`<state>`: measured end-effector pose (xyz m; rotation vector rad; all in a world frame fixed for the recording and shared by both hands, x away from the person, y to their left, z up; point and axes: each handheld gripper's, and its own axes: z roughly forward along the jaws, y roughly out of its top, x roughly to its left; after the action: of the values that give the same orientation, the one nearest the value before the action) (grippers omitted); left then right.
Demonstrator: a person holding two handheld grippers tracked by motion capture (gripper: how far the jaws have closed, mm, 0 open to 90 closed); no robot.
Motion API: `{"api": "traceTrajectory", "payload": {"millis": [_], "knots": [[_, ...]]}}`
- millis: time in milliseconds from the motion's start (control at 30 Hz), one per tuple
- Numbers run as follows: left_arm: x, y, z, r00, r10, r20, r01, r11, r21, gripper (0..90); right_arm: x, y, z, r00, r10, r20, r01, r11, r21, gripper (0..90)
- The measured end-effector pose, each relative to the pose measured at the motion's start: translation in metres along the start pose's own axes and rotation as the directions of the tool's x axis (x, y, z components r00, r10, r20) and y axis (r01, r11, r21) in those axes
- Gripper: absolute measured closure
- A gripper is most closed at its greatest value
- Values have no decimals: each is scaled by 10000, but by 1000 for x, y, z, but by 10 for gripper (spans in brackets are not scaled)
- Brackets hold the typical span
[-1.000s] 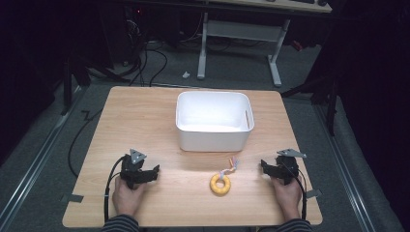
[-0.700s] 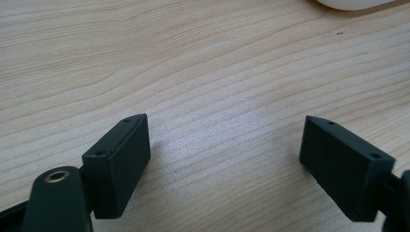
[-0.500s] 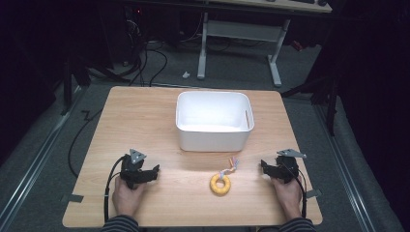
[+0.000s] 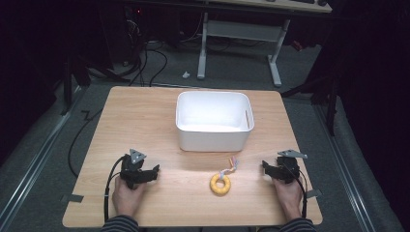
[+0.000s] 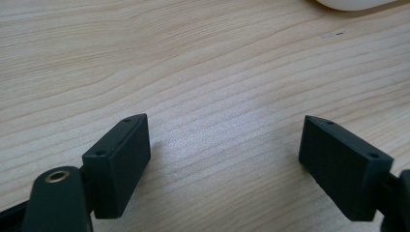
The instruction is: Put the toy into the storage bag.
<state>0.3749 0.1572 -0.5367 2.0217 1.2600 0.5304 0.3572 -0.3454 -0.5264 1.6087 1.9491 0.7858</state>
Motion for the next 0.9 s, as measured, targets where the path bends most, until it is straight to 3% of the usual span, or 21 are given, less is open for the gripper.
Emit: {"api": "traceTrajectory", "payload": {"millis": [900], "knots": [[0,0,0,10000,-5,1,5,10000,-1,191,14,-5,-30,9943,-451,-971,434,9989,-197,409]]}}
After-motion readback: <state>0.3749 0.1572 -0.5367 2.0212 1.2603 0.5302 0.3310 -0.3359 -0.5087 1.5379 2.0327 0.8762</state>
